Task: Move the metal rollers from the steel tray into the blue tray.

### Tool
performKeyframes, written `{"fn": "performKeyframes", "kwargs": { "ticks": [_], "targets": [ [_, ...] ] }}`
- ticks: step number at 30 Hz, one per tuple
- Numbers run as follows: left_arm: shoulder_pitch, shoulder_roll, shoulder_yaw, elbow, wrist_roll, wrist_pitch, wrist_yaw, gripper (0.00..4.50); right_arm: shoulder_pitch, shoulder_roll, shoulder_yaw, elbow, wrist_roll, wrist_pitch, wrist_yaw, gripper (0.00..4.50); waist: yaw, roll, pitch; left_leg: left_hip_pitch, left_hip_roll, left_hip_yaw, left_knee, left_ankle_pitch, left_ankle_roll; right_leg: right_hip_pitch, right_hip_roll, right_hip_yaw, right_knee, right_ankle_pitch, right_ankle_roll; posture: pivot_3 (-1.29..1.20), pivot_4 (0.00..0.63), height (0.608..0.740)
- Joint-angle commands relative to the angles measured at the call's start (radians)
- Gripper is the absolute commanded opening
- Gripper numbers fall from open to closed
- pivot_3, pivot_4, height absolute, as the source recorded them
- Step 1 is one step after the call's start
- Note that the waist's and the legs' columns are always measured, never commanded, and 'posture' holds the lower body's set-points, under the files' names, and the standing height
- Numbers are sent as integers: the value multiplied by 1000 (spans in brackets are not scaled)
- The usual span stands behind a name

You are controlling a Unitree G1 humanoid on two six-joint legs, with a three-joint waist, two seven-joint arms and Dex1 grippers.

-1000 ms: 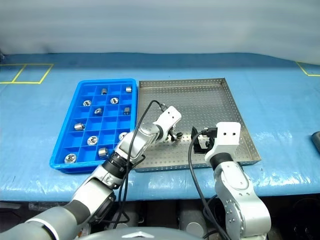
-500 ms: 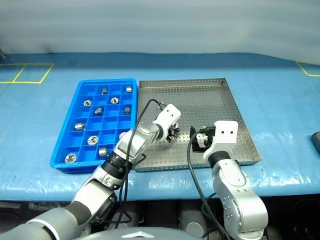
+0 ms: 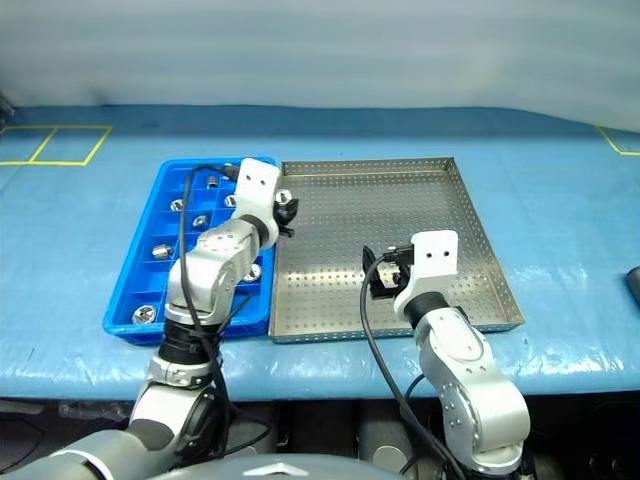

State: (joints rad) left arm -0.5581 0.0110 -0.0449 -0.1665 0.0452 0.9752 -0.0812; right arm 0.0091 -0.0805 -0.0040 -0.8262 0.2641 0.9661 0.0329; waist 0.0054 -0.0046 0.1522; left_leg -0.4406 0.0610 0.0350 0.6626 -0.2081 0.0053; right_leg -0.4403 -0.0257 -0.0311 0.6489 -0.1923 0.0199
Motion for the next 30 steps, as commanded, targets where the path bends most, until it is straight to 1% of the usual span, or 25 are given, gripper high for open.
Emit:
{"fn": "performKeyframes", "kwargs": {
  "ticks": [1,9,16,21,25,30],
  "targets": [
    [27,8,15,-59,30,33,56,1689,-25,-4,18,-5,13,-14,14,4500,10,0,0,0,0,0,0,0,0,0,0,0,0,0,0,123,150,740],
    [115,1,26,-104,63,100,142,1689,-33,-8,40,10,17,-12,24,4500,32,-3,0,0,0,0,0,0,0,0,0,0,0,0,-1,135,150,740],
    [161,-10,75,-134,86,85,213,1689,-24,-11,49,8,24,1,23,4500,26,-5,0,1,0,0,0,0,0,0,0,0,0,-1,-1,136,150,740],
    [167,-22,92,-130,86,48,248,1689,-26,-9,70,15,25,5,22,4500,21,-6,1,1,1,0,-1,0,0,0,1,0,0,-1,-2,138,150,740],
    [170,-50,107,-145,42,-35,228,1689,-24,-9,86,17,25,9,21,4500,20,-6,1,2,1,-1,-1,0,0,0,2,0,1,-1,-2,138,150,740],
    [175,-73,116,-156,1,-110,207,1689,-18,-5,103,16,24,12,19,4500,32,-7,1,1,0,-1,-1,0,0,0,1,0,0,-1,-2,136,150,740]
  ]
}}
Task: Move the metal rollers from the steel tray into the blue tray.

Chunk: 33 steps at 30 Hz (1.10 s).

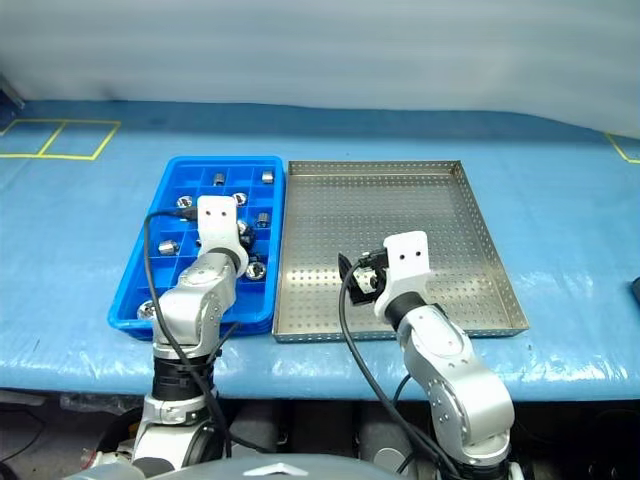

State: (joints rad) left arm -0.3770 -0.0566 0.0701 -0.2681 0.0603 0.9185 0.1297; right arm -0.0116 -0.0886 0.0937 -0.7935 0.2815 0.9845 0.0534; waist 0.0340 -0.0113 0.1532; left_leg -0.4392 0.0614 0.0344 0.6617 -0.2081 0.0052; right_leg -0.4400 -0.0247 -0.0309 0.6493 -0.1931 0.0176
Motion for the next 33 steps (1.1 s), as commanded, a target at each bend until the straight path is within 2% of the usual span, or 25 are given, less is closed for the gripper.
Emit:
{"fn": "performKeyframes", "kwargs": {
  "ticks": [1,14,22,23,25,30,33],
  "targets": [
    [-3,-8,3,-55,-16,-61,-3,1689,4,5,6,-18,7,-5,-3,4500,5,0,0,0,0,0,0,0,0,0,0,0,0,0,0,133,150,740],
    [8,5,-30,-23,16,128,8,1689,5,12,12,-19,5,-3,-13,4500,7,-2,0,1,-1,-1,0,0,0,3,-1,-1,-3,0,1,124,150,740],
    [-2,-11,-8,-26,11,72,33,4322,8,7,4,-27,5,4,-16,4500,7,-2,0,4,-1,-2,0,0,0,7,-1,-3,-4,0,0,124,150,740],
    [-3,-14,-5,-30,12,57,38,4458,8,6,4,-28,5,4,-17,4500,6,-2,0,4,-1,-2,0,0,0,7,-1,-3,-5,0,0,124,150,740],
    [-8,-18,1,-37,10,23,42,4458,8,5,3,-29,5,3,-18,4500,7,-2,0,4,-1,-2,0,0,0,7,-1,-3,-5,0,0,124,150,740],
    [-10,-3,-40,-49,-26,-232,-35,4458,-1,-5,-10,-34,-2,-16,-17,4500,8,-2,0,4,-1,-2,-1,0,0,7,-1,-3,-5,0,0,120,150,740],
    [11,42,-90,-25,-9,-337,-93,4458,10,-2,-34,-38,-18,-63,-29,4500,8,-2,0,4,-1,-2,-1,0,0,8,-2,-3,-6,0,0,120,150,740]
  ]
}}
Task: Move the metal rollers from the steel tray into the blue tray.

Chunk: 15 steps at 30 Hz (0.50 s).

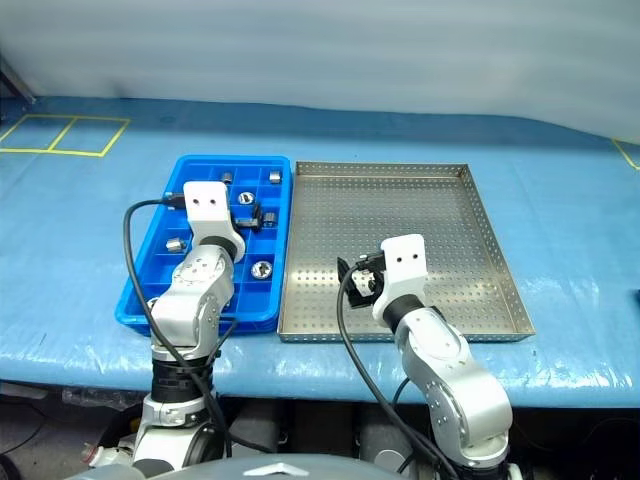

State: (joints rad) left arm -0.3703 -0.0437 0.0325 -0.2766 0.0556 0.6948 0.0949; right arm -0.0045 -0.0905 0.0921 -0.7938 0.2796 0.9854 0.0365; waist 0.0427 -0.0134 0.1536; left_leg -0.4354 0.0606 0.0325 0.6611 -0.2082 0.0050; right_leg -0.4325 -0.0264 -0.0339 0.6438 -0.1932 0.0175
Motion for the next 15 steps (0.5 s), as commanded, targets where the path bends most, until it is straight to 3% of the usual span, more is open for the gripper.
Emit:
{"fn": "performKeyframes", "kwargs": {
  "ticks": [1,8,15],
  "targets": [
    [12,42,-67,-12,-12,-132,-88,4458,10,-7,-35,-39,-37,-94,-21,4500,0,0,0,0,0,0,0,0,0,0,0,0,0,0,0,120,150,740],
    [70,157,-172,-15,-96,-257,-355,4458,87,-38,-80,-44,-87,-205,-27,4500,-5,0,0,0,0,0,-1,0,0,-1,0,0,-1,0,-1,86,150,740],
    [91,243,-192,-3,-178,-245,-525,4458,155,-76,-121,-42,-53,-187,22,4500,-12,1,0,1,1,1,-1,0,0,0,0,0,0,-1,-1,75,150,740]
  ]
}}
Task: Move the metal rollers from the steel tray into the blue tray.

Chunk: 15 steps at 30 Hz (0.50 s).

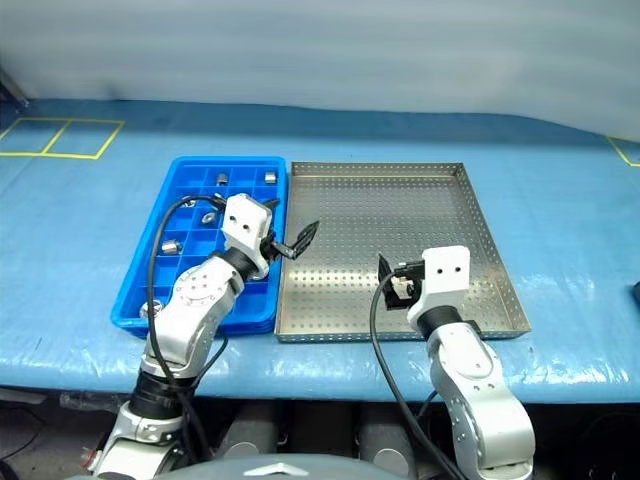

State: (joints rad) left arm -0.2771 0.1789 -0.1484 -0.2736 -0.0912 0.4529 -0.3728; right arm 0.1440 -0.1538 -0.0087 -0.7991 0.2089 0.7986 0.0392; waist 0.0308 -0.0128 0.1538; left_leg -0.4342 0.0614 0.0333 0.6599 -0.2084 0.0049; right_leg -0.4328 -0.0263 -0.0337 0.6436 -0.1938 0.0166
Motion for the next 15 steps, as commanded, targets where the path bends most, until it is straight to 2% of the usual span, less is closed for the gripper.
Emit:
{"fn": "performKeyframes", "kwargs": {
  "ticks": [1,6,15],
  "targets": [
    [1,34,-12,-7,-43,9,-79,4458,11,-19,-23,-36,22,14,25,4500,-2,0,0,0,0,0,0,0,0,0,0,0,0,0,0,75,150,740],
    [24,118,-5,-21,-59,50,-140,4458,1,-89,1,-59,71,125,93,4500,-4,0,0,1,0,0,-1,0,0,0,0,0,0,0,0,75,150,740],
    [30,154,11,-43,-57,68,-133,4458,-40,-117,27,-48,82,178,105,4500,3,0,0,1,0,-1,-1,0,0,0,-1,0,-1,-1,-1,112,150,740]
  ]
}}
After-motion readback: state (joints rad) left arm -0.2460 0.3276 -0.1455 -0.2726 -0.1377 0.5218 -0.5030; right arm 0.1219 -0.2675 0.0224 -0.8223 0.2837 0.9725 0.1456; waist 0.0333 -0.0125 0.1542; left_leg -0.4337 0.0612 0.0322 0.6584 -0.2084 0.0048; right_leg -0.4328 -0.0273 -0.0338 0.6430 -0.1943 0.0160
